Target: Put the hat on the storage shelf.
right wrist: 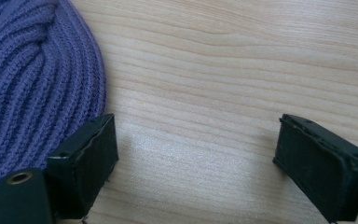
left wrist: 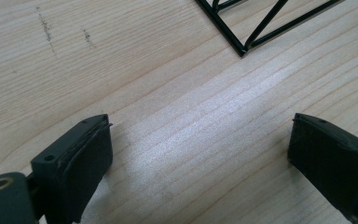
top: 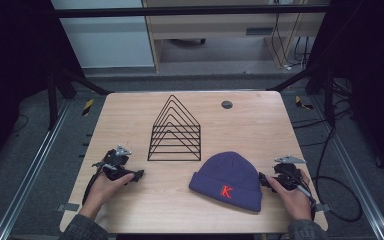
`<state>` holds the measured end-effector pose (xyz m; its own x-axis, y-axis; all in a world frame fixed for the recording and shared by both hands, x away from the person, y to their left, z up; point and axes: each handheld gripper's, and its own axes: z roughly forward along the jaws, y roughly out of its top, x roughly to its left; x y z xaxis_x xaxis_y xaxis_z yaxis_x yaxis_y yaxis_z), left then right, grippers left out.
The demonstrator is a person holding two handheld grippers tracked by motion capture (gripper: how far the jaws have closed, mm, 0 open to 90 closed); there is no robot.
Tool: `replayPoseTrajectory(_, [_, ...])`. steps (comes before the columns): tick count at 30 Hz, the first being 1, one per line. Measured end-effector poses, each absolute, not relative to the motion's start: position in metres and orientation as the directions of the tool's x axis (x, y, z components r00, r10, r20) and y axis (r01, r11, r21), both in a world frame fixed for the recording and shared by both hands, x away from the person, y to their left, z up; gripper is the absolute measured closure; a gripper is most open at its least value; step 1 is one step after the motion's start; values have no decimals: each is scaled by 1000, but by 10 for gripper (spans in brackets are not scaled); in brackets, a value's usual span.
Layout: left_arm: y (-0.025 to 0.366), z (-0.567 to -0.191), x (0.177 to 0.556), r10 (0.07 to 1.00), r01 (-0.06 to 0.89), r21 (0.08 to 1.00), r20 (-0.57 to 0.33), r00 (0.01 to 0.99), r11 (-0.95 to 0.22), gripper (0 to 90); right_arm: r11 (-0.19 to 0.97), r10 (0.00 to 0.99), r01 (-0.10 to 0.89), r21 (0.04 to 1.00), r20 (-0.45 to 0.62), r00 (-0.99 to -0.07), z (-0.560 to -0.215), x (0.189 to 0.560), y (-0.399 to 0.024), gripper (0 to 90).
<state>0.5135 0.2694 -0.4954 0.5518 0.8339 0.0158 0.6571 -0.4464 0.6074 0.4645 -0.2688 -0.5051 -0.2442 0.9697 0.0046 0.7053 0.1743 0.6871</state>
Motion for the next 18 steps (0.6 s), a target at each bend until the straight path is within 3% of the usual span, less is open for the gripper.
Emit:
replayPoseTrajectory(11, [268, -497, 513, 835, 655, 611, 19, 550, -445, 32, 184, 967, 708, 682, 3, -255, -505, 465, -269, 107])
replayPoseTrajectory(18, [268, -497, 513, 835, 655, 611, 18, 549, -444, 24, 175, 969, 700, 692, 5, -248, -495, 464, -270, 197])
